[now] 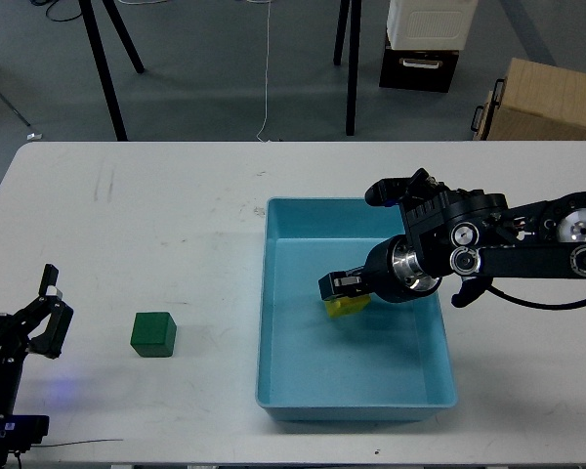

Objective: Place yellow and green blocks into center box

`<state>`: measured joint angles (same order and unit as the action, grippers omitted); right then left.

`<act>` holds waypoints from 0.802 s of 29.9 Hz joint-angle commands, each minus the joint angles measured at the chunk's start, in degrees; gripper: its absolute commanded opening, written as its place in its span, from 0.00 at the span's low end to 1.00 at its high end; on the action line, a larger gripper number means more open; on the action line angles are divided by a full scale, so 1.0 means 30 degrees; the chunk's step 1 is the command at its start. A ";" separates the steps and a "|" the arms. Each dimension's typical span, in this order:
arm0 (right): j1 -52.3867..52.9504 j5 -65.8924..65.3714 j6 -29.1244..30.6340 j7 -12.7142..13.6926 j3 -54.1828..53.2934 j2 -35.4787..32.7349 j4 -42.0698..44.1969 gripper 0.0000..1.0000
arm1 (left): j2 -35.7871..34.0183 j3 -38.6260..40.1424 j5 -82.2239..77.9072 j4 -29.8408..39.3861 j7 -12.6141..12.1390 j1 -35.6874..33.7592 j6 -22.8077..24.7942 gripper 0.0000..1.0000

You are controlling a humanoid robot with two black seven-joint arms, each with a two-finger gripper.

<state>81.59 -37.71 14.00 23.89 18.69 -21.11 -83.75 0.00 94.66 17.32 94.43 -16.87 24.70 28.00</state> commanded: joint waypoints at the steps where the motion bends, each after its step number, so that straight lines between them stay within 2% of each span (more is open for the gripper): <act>1: 0.0019 0.0118 -0.0271 0.0004 -0.0369 -0.0317 0.0550 1.00 | 0.0001 -0.0028 -0.0001 -0.0012 -0.0002 -0.0029 0.0000 1.00; 6: 0.0048 0.2456 -0.0448 -0.0054 -0.2825 -0.1955 0.1987 1.00 | 0.0001 -0.0028 -0.0001 0.0017 -0.0002 -0.0087 0.0000 1.00; 12: -0.0068 0.7844 -0.0448 -0.0112 -0.6019 -0.3859 0.2340 1.00 | 0.0001 -0.0028 -0.0002 0.0017 -0.0002 -0.0087 0.0000 1.00; 16: -0.1587 1.2177 -0.0448 -0.0376 -0.9999 -0.4799 0.2748 1.00 | 0.0001 0.0001 -0.0001 -0.0012 -0.0002 -0.0116 0.0000 1.00; 19: -0.2994 1.6221 -0.0127 -0.0435 -1.2989 -0.4859 0.4443 1.00 | 0.0001 0.0001 -0.0001 -0.0013 -0.0002 -0.0146 0.0000 1.00; 21: -0.3844 1.7983 0.1156 -0.0639 -1.4572 -0.4888 0.6286 1.00 | 0.0001 0.0001 -0.0001 -0.0042 -0.0002 -0.0263 0.0000 1.00; 22: -0.4486 1.8715 0.2295 -0.1162 -1.5537 -0.4917 0.7427 1.00 | 0.0001 0.0001 -0.0001 -0.0129 -0.0002 -0.0263 0.0000 1.00; 24: -0.6125 1.9948 0.4667 -0.3237 -1.7412 -0.4889 0.9217 1.00 | 0.0001 0.0001 -0.0001 -0.0217 -0.0002 -0.0350 0.0000 1.00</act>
<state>69.23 16.34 19.32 20.63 -25.95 -35.78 -63.69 0.00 94.67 17.30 94.19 -16.88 23.97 28.00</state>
